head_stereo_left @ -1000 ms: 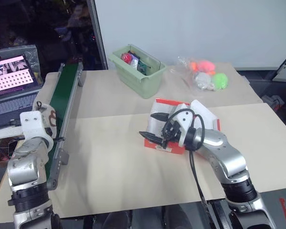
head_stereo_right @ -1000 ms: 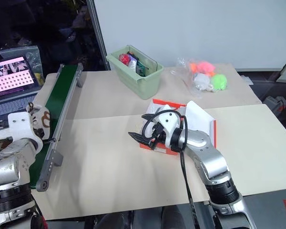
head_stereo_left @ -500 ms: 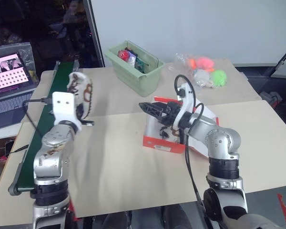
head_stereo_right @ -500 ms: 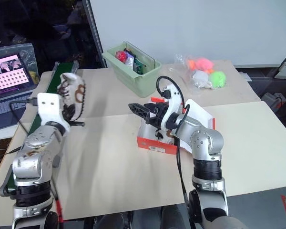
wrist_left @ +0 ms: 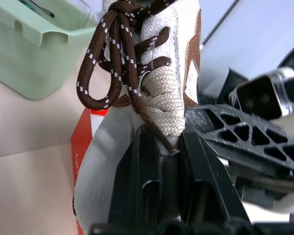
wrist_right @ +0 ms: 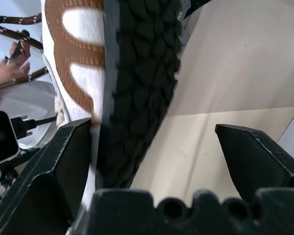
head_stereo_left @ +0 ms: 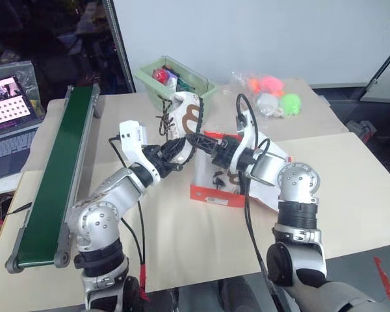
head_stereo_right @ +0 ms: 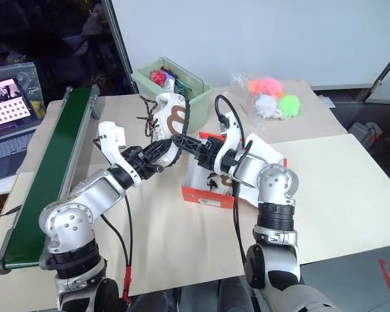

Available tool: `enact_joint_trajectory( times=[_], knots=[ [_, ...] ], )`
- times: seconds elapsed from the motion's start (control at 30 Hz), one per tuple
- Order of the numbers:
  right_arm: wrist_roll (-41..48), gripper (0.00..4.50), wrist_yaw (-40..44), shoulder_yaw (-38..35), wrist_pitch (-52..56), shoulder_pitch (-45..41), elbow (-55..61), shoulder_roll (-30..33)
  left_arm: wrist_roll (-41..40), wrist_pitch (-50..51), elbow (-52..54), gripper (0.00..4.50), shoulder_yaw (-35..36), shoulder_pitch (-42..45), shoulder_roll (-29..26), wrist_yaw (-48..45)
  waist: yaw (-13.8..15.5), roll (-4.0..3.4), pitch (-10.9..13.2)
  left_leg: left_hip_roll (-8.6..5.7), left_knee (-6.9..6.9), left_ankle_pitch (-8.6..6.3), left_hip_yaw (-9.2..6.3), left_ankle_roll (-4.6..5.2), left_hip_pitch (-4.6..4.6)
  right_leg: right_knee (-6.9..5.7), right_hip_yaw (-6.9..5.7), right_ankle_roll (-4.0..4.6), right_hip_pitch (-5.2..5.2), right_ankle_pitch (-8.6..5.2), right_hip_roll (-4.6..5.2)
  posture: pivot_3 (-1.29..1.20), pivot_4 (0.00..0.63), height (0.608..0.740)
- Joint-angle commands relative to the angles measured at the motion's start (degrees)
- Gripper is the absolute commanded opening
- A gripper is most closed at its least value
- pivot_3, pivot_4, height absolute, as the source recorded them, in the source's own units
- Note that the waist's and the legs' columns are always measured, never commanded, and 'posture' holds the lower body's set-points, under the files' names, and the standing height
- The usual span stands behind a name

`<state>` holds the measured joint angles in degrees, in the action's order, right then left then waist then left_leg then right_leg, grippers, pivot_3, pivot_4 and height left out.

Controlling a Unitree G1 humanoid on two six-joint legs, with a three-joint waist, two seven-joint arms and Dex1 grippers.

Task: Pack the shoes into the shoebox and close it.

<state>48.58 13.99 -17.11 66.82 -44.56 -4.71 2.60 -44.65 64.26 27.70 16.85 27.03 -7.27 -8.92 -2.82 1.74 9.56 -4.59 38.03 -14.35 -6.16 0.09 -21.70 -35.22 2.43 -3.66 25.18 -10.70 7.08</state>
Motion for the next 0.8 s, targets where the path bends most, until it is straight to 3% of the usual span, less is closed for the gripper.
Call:
enact_joint_trajectory(
  times=[0.03,0.3,0.4,0.7,0.8],
  knots=[
    [0.73,4.50,-1.64,-1.82,-2.37,-2.17,0.33,-0.06,-3.28,0.07,3.12,0.14,-2.80,0.82,-0.57,-1.35,0.24,0.00,0.00,0.00,0.00,0.00,0.01,0.00,-0.03,0.01,0.00,0.00,0.01,0.00,0.00,0.00,0.150,0.740],
    [2.14,4.50,-3.14,-3.01,-3.40,-3.64,0.61,-1.14,-2.97,-0.79,2.42,0.14,-3.98,1.03,-1.54,-1.10,0.24,0.00,0.00,0.05,0.00,0.00,-0.01,-0.01,-0.04,0.05,0.00,0.04,0.02,0.02,-0.02,0.00,0.150,0.740],
    [2.35,3.80,-3.80,-3.16,-3.81,-4.37,0.34,-1.52,-3.01,-1.30,1.92,0.13,-4.15,1.20,-2.00,-1.24,0.17,-0.01,0.00,0.09,0.00,0.00,-0.01,-0.01,-0.05,0.06,0.01,0.06,0.05,0.04,-0.06,0.00,0.150,0.740],
    [4.15,0.83,-5.29,-3.36,-3.38,-4.82,1.34,-2.09,-3.34,-2.67,3.22,0.13,-5.16,0.21,-2.97,-1.35,0.24,-0.01,0.00,0.21,0.00,-0.01,0.00,-0.01,-0.07,0.06,0.01,0.08,0.05,0.05,-0.10,0.00,0.150,0.740],
    [4.92,0.48,-6.19,-3.44,-3.23,-4.60,1.84,-2.09,-3.29,-2.83,3.64,0.13,-5.98,-0.21,-3.79,-1.64,0.23,-0.01,0.00,0.22,0.00,-0.01,0.00,-0.01,-0.06,0.06,0.01,0.09,0.05,0.06,-0.12,0.00,0.150,0.740]
  ],
)
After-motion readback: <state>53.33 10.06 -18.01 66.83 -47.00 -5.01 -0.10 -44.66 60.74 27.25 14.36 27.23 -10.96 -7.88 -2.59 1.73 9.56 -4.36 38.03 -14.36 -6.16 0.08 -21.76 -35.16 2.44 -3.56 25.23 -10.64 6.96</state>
